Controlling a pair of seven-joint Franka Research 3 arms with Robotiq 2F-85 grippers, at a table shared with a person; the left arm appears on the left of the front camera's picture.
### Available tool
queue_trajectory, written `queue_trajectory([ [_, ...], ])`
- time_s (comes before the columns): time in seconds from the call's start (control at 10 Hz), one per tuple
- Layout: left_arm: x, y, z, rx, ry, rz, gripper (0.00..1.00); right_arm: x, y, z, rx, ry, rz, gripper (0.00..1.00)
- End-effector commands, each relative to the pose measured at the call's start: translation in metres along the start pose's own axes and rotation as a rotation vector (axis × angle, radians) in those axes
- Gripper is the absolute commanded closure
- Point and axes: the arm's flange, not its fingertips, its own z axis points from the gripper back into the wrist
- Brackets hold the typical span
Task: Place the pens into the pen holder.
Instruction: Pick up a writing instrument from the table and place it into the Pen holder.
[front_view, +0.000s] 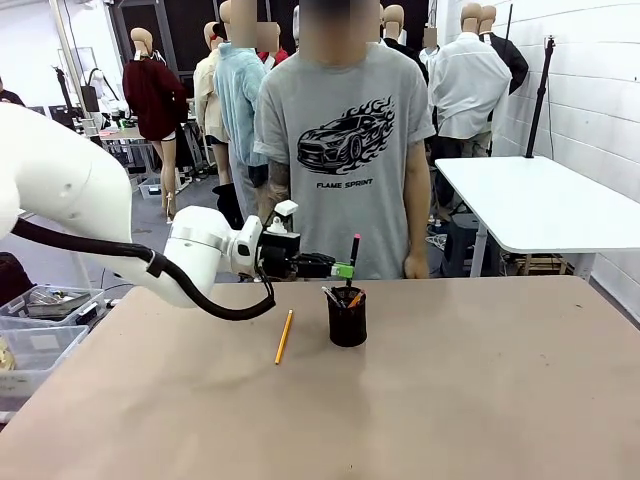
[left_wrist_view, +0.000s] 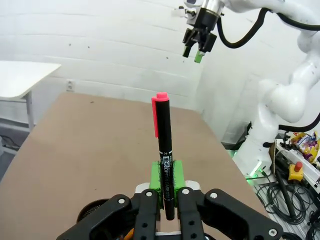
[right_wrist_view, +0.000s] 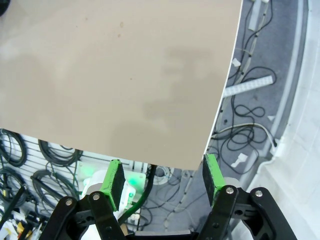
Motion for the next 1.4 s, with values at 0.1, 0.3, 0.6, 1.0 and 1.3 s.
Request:
queue_trajectory([
  [0.1,-0.007,0.023,0.0,-0.012,0.0,-0.044,1.0,0.001,-0.002,0.0,-0.02,0.014,0.0,0.21],
  [0.3,-0.011,0.028,0.001,-0.005,0.031,-0.067,1.0,0.001,-0.002,0.0,-0.02,0.014,0.0,0.21],
  [0.6,-0.013,0.031,0.007,0.003,0.074,-0.072,1.0,0.001,-0.002,0.0,-0.02,0.014,0.0,0.21],
  [1.0,-0.008,0.032,0.009,-0.004,0.077,-0.114,0.59,0.001,-0.002,0.0,-0.02,0.014,0.0,0.21],
  [1.3,0.004,0.029,0.009,0.007,0.071,-0.15,0.27,0.001,-0.002,0.0,-0.02,0.014,0.0,0.21],
])
